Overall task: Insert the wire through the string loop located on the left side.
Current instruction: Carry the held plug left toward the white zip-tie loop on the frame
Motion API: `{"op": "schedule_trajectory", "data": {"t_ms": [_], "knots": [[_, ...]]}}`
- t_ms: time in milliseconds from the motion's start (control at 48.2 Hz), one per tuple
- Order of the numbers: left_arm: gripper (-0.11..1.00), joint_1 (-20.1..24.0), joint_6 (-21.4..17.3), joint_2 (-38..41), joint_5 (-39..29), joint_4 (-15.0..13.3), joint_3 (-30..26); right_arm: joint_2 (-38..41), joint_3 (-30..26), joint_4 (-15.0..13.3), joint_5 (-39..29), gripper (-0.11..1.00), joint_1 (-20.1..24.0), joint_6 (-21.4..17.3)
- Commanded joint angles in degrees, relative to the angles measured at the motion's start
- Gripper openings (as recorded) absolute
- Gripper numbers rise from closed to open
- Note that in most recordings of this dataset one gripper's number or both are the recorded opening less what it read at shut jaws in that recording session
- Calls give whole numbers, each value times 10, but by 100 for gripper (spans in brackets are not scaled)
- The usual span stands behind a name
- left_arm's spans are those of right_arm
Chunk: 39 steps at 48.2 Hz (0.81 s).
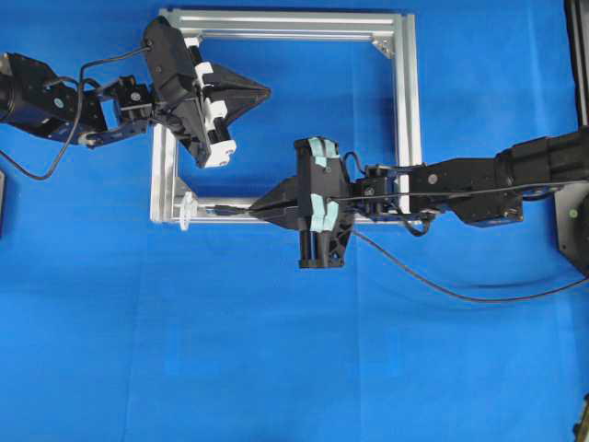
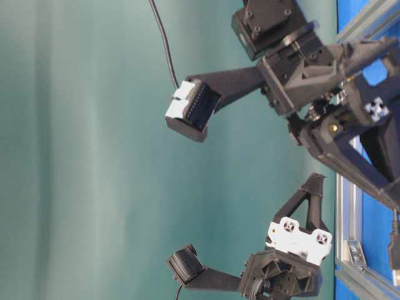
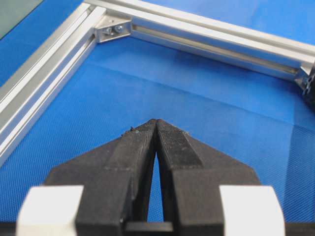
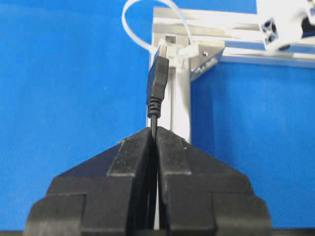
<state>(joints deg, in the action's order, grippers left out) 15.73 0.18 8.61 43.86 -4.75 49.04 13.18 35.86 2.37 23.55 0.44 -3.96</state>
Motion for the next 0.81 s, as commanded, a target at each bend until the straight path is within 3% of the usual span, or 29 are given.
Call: {"op": "schedule_trajectory", "data": {"t_ms": [0,789], "knots": [[0,-1,2,-18,4,2,-5,-7,-16,2,6,-1,0,-1],[0,-1,2,-18,4,1,-5,7,-32,2,7,-1,0,-1]]}}
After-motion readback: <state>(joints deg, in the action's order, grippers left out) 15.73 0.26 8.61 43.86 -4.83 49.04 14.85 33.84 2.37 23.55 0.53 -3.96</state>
